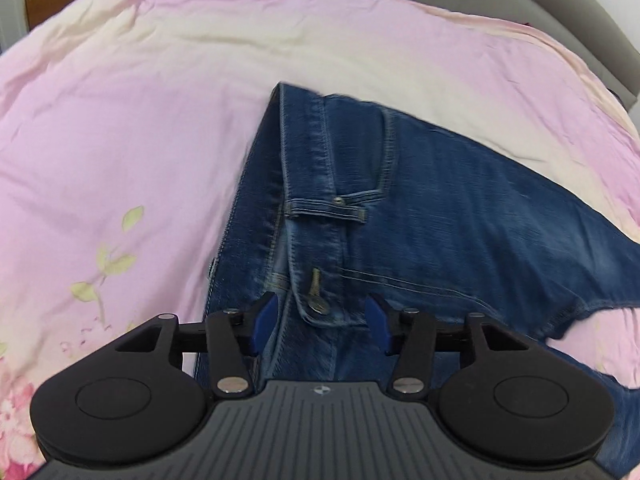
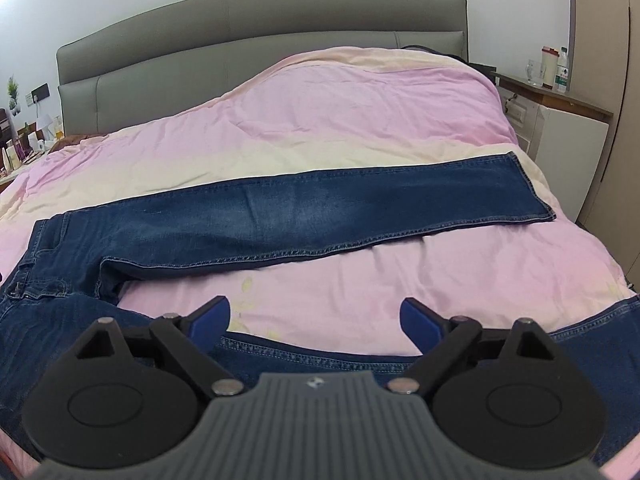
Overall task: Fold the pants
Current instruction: 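Grasp the jeans waistband with the left tool while the right tool grasps a leg hem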
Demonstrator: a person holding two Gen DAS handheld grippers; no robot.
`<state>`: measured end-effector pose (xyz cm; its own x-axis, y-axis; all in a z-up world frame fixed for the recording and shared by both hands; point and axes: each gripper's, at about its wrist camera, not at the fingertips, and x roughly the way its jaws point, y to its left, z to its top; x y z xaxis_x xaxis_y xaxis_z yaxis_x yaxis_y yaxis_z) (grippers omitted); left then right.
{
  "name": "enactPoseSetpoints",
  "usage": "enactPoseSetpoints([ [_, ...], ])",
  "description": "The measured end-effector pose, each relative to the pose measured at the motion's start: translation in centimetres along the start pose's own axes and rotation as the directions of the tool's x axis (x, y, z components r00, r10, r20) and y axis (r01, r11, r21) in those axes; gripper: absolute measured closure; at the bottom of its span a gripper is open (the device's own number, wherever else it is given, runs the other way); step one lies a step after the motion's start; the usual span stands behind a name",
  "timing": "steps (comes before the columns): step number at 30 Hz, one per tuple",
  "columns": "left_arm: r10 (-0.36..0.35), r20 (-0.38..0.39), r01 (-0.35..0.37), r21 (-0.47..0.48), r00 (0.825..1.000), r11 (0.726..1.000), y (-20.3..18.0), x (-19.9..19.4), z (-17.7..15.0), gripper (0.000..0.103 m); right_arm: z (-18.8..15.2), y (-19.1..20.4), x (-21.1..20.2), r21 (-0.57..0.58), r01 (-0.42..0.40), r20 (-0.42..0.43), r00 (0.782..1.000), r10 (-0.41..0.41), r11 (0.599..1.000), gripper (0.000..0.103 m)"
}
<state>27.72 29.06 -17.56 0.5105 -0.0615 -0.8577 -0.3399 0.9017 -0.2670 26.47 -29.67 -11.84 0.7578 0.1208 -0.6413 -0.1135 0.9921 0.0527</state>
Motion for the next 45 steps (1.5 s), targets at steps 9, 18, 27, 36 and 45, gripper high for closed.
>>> enactPoseSetpoints([
  [9, -0.067, -0.007, 0.067, -0.010, 0.998, 0.998, 1.0, 2.1, -0.6, 0.085, -1.4, 1.7, 4.4, -0.053, 0.041, -0.052, 0.998, -0.043, 0.998, 0.015],
  [18, 0.085, 0.106, -0.094, 0.082, 0.991, 0.992, -1.4, -3.6, 0.2, 0.100, -2.2, -0.5, 4.3, -0.065, 0.171, -0.093, 0.980, -0.177, 0.983, 0.015],
  [27, 0.273, 0.020, -0.271, 0.195, 0.962, 0.943, -2.7, 3.5, -1.0, 0.100, -2.0, -5.8, 2.6, -0.005, 0.281, -0.135, 0.951, -0.279, 0.960, 0.015],
  [36, 0.235, 0.056, -0.240, 0.351, 0.970, 0.905, -4.3, -4.5, -2.9, 0.070, -2.8, -11.8, -0.9, 0.017, 0.299, -0.169, 0.941, -0.292, 0.954, 0.014],
  [45, 0.187, -0.039, -0.092, 0.761, 0.982, 0.642, -9.0, -11.3, -9.8, 0.060, -5.3, -16.1, -4.7, -0.029, 0.326, -0.191, 0.926, -0.326, 0.945, 0.014],
])
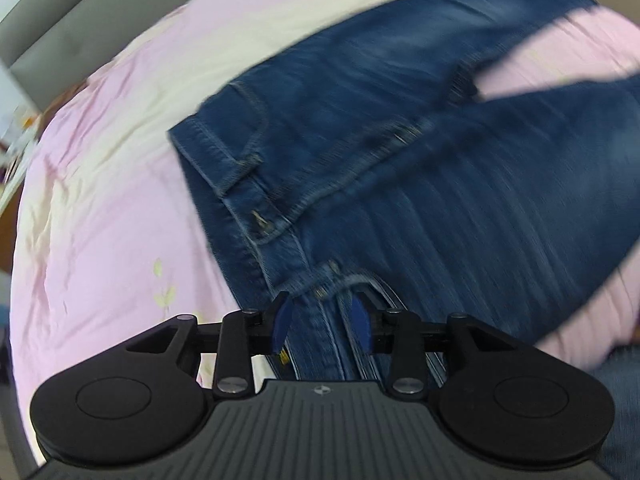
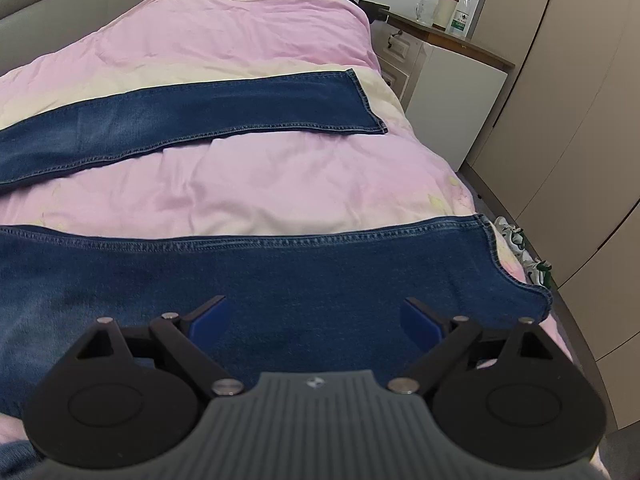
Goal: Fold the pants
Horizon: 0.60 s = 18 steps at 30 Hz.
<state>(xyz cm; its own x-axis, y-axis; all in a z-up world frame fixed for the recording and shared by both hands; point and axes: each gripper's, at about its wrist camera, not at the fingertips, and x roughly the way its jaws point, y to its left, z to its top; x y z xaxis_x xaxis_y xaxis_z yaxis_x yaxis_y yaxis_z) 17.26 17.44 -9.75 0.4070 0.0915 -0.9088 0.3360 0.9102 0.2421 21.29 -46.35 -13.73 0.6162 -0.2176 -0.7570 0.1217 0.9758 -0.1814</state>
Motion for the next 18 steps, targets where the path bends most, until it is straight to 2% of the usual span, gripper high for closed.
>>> enactPoseSetpoints([
  [5, -0.077, -0.072, 0.088, 0.181, 0.994, 0.980, -4.7, -0.8, -1.6, 0.054, -1.9, -2.5, -1.7, 0.012, -0.003, 0.003, 1.000, 0.003, 1.000, 0.014],
  [6, -0.094, -0.085, 0.110, 0.215, 0.992, 0.970, -5.7, -0.7, -1.5, 0.052, -2.2, -3.0, -2.0, 0.009, -0.009, 0.003, 1.000, 0.009, 1.000, 0.014],
  [8, -0.122, -0.113, 0.149, 0.274, 0.986, 0.950, -7.8, -0.3, -1.5, 0.037, -2.8, -3.8, -2.2, -0.004, -0.014, -0.008, 1.000, 0.014, 1.000, 0.014],
  [12, -0.121, -0.217, 0.196, 0.371, 0.969, 0.908, -11.0, 1.2, -1.4, 0.033, -3.8, -5.5, -2.7, -0.011, 0.033, -0.028, 0.999, -0.034, 0.999, 0.014],
  [14, -0.125, -0.234, 0.208, 0.377, 0.964, 0.902, -11.7, 2.0, -0.9, 0.033, -4.2, -6.7, -3.5, 0.022, 0.039, -0.021, 0.999, -0.039, 0.999, 0.014],
  [18, -0.136, -0.311, 0.250, 0.362, 0.940, 0.898, -13.1, 3.5, -0.2, 0.030, -5.0, -8.4, -4.7, 0.058, 0.057, -0.005, 0.998, -0.057, 0.997, 0.011],
])
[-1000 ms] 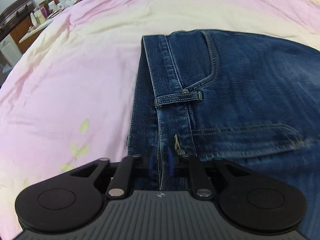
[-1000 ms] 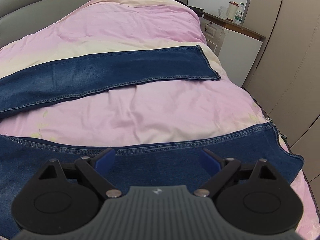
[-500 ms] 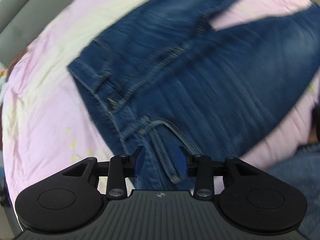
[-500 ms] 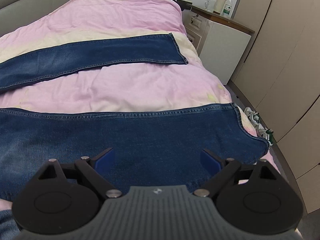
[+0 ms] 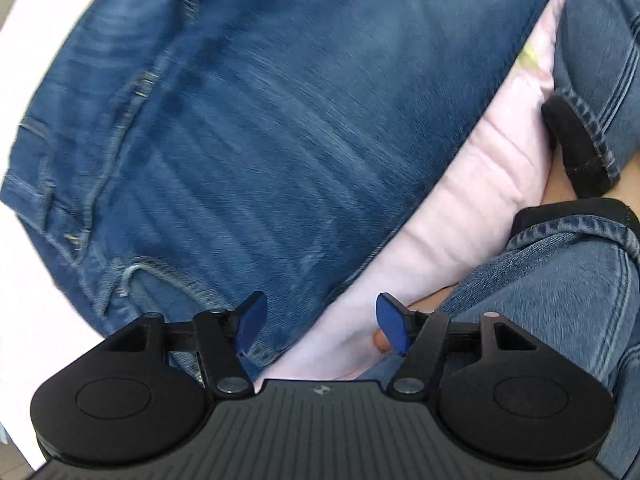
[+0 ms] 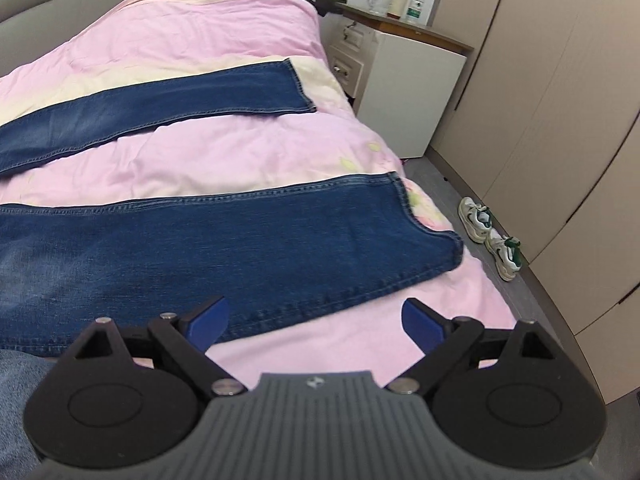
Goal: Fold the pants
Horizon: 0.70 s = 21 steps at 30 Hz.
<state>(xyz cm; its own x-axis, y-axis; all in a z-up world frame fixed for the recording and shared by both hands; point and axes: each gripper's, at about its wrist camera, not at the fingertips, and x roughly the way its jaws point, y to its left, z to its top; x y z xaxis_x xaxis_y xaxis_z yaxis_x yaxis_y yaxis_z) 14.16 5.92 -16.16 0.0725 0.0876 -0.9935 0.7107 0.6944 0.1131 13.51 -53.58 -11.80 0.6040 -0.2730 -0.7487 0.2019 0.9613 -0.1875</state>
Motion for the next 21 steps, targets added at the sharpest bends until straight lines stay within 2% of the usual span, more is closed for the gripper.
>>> enactPoseSetpoints([
  [3, 0.002, -0.039, -0.003, -0.010, 0.999, 1.000, -0.8, 1.8, 0.9, 0.030, -0.5, -0.7, -0.1, 0.001, 0.009, -0.004, 1.000, -0.009, 1.000, 0.011],
  [6, 0.064, -0.084, -0.063, 0.020, 0.994, 0.998, -2.2, 3.6, 1.3, 0.031, -0.9, -1.0, 0.3, -0.042, 0.007, -0.022, 1.000, -0.008, 0.999, 0.011],
  [9, 0.126, -0.125, -0.122, 0.041, 0.984, 0.992, -3.4, 4.3, 1.6, 0.031, -1.2, -1.1, 1.3, -0.152, -0.010, -0.036, 0.999, 0.005, 0.988, 0.011],
  [11, 0.183, -0.123, -0.176, 0.061, 0.975, 0.982, -4.3, 4.3, 1.5, 0.039, -1.6, -0.9, 2.0, -0.255, -0.020, -0.040, 0.999, 0.010, 0.967, 0.011],
  [12, 0.220, -0.116, -0.213, 0.071, 0.968, 0.974, -4.9, 4.3, 1.2, 0.043, -1.9, -0.6, 2.3, -0.323, -0.018, -0.039, 0.999, 0.006, 0.946, 0.011],
  [14, 0.283, -0.096, -0.275, 0.085, 0.954, 0.958, -5.9, 4.2, 0.8, 0.060, -2.4, 0.1, 3.2, -0.456, -0.005, -0.031, 0.999, -0.010, 0.890, 0.014],
  [15, 0.298, -0.085, -0.292, 0.075, 0.951, 0.953, -6.1, 3.9, 0.4, 0.062, -2.7, 0.5, 3.7, -0.524, 0.006, -0.027, 0.999, -0.023, 0.852, 0.016],
  [17, 0.316, -0.058, -0.313, 0.051, 0.947, 0.948, -6.5, 3.5, -0.1, 0.080, -3.2, 1.2, 4.9, -0.631, 0.018, -0.020, 0.999, -0.040, 0.775, 0.017],
  [18, 0.327, -0.046, -0.326, 0.033, 0.944, 0.945, -6.5, 3.2, -0.5, 0.082, -3.5, 1.4, 5.7, -0.674, 0.028, -0.011, 0.999, -0.048, 0.738, 0.018],
  [19, 0.331, -0.032, -0.331, 0.004, 0.943, 0.944, -6.4, 2.7, -0.6, 0.084, -3.7, 1.6, 6.4, -0.707, 0.044, 0.002, 0.998, -0.060, 0.706, 0.025],
  [20, 0.337, -0.013, -0.337, -0.029, 0.941, 0.941, -6.3, 2.1, -0.7, 0.086, -3.8, 1.8, 7.1, -0.730, 0.056, 0.013, 0.998, -0.069, 0.681, 0.031],
  [21, 0.342, 0.009, -0.341, -0.061, 0.940, 0.938, -6.2, 1.6, -1.1, 0.087, -3.9, 1.9, 7.8, -0.747, 0.064, 0.019, 0.997, -0.076, 0.662, 0.031],
])
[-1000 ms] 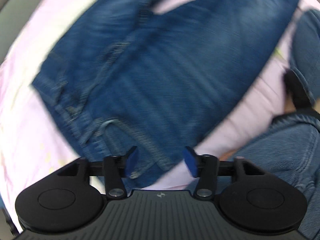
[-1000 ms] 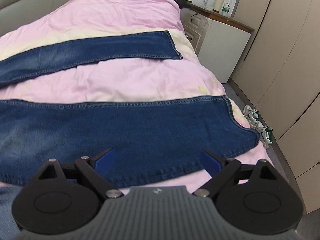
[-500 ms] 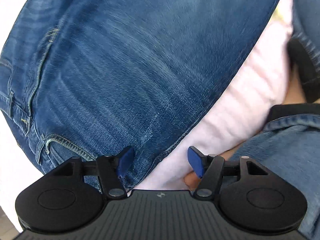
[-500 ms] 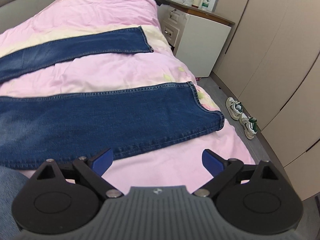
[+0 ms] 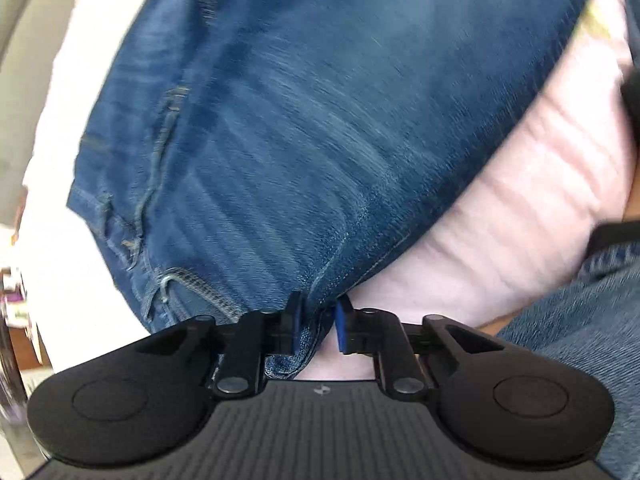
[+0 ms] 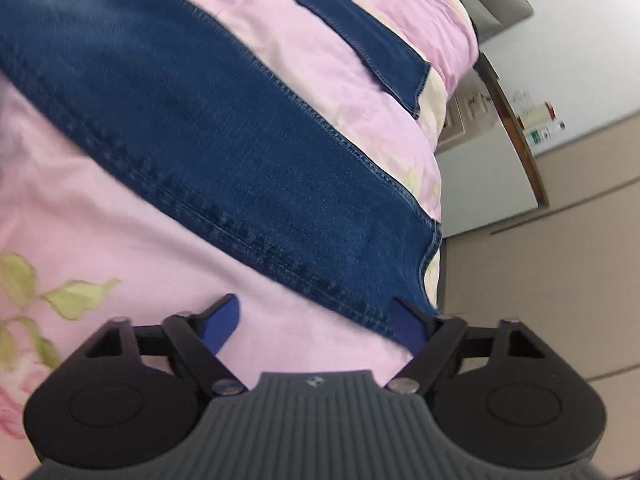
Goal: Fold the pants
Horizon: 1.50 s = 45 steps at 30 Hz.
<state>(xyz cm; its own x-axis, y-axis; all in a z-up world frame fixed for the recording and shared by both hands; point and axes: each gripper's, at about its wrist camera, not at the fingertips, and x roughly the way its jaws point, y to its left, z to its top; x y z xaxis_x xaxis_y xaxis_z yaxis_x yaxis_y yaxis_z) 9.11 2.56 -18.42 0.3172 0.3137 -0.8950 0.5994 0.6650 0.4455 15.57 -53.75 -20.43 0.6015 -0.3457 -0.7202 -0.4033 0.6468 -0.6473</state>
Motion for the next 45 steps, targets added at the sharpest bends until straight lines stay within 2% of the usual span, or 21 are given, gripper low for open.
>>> enactPoseSetpoints([
  [3, 0.029, 0.079, -0.020, -0.113, 0.996, 0.993, 0.9, -1.7, -1.1, 0.089, 0.2, 0.4, 1.7, -0.086, 0.046, 0.018, 0.999, -0.045, 0.995, 0.032],
  [4, 0.042, 0.104, -0.026, -0.148, 0.994, 0.989, 1.0, -2.2, -1.5, 0.089, 0.2, 0.5, 2.2, -0.106, 0.053, 0.024, 0.998, -0.051, 0.993, 0.040],
  [7, 0.079, 0.167, -0.037, -0.243, 0.983, 0.969, 1.7, -3.8, -1.4, 0.090, 0.7, 0.2, 3.1, -0.120, 0.052, 0.008, 0.999, -0.052, 0.991, 0.086],
  [11, 0.121, 0.238, -0.029, -0.358, 0.964, 0.933, 4.6, -6.3, 0.1, 0.091, 1.1, -0.9, 2.1, -0.071, 0.087, 0.043, 0.996, -0.084, 0.994, 0.092],
  [14, 0.159, 0.280, -0.029, -0.417, 0.947, 0.909, 6.7, -7.4, 0.8, 0.092, 2.6, -2.9, 1.0, -0.002, 0.156, 0.082, 0.984, -0.155, 0.988, 0.100],
  [18, 0.201, 0.314, -0.033, -0.469, 0.928, 0.883, 9.7, -9.1, 2.1, 0.094, 6.7, -6.6, 0.4, 0.081, 0.221, 0.098, 0.969, -0.229, 0.972, 0.103],
  [22, 0.246, 0.335, -0.048, -0.501, 0.910, 0.864, 13.4, -10.4, 3.8, 0.095, 12.7, -10.5, 0.7, 0.125, 0.269, 0.104, 0.954, -0.282, 0.955, 0.103],
  [26, 0.271, 0.344, -0.066, -0.505, 0.899, 0.860, 17.8, -10.9, 6.3, 0.095, 19.1, -13.9, 1.6, 0.146, 0.310, 0.103, 0.940, -0.326, 0.940, 0.103],
  [30, 0.251, 0.330, -0.059, -0.497, 0.910, 0.866, 22.5, -9.2, 9.6, 0.095, 25.8, -16.4, 4.0, 0.092, 0.361, 0.093, 0.925, -0.369, 0.928, 0.103],
  [35, 0.249, 0.288, -0.076, -0.503, 0.925, 0.861, 26.5, -3.5, 13.3, 0.095, 33.8, -17.4, 9.7, 0.033, 0.369, 0.061, 0.927, -0.371, 0.929, 0.103],
  [40, 0.209, 0.234, -0.067, -0.500, 0.950, 0.864, 28.3, 3.2, 15.3, 0.094, 40.6, -15.2, 15.9, -0.023, 0.362, 0.020, 0.932, -0.362, 0.932, 0.103],
  [42, 0.196, 0.227, -0.064, -0.482, 0.954, 0.874, 28.5, 5.5, 15.9, 0.094, 42.3, -13.7, 18.2, -0.072, 0.385, 0.012, 0.923, -0.386, 0.920, 0.103],
  [45, 0.181, 0.220, -0.061, -0.462, 0.959, 0.885, 28.5, 8.0, 16.7, 0.094, 43.8, -12.6, 20.7, -0.119, 0.382, -0.022, 0.922, -0.387, 0.917, 0.103],
])
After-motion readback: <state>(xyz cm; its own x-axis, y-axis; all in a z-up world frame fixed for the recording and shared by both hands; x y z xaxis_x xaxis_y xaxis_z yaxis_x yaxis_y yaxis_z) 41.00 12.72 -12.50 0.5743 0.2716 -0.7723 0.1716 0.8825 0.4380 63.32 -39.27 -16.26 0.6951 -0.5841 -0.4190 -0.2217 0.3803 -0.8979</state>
